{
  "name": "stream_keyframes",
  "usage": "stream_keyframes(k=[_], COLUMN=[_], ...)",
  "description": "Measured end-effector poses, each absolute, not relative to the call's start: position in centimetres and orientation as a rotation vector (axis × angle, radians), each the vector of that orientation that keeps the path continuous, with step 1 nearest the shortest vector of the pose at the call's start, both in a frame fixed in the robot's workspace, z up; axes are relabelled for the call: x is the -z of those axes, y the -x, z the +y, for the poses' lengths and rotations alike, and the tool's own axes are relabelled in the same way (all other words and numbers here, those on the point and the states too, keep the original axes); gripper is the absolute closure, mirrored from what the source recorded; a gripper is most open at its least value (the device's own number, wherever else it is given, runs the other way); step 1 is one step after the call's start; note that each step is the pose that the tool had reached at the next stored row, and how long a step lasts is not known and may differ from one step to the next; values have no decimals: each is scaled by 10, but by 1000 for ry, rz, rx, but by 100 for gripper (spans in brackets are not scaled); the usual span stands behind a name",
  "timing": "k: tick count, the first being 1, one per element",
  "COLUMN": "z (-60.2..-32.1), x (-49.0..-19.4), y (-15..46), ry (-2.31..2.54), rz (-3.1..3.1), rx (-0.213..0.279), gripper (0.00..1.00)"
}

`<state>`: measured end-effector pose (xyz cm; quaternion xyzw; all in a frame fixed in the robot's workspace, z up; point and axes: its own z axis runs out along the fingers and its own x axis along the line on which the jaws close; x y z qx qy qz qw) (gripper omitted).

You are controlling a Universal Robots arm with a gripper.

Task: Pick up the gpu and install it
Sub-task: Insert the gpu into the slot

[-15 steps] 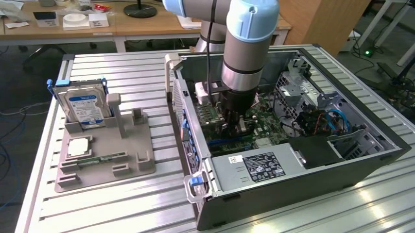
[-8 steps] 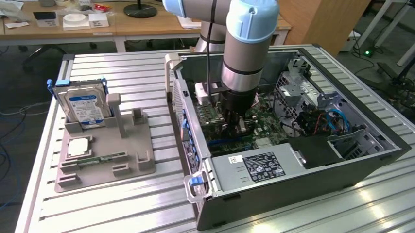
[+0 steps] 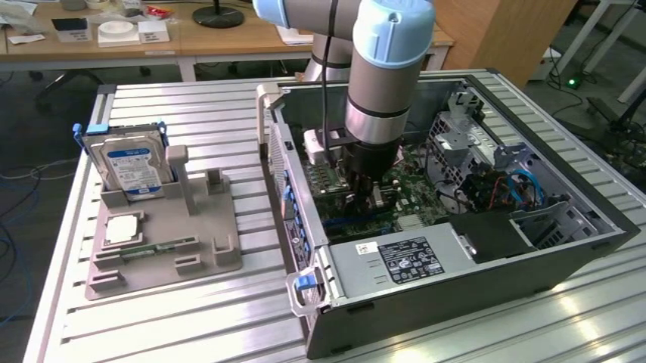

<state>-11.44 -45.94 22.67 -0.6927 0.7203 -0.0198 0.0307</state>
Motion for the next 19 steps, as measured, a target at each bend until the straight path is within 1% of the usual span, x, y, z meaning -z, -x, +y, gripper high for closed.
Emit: stream_keyframes(k=[19], z=[-460], x=[-223], y=[115], ry=[2135], rz=[2220], rx=[61], gripper=[72])
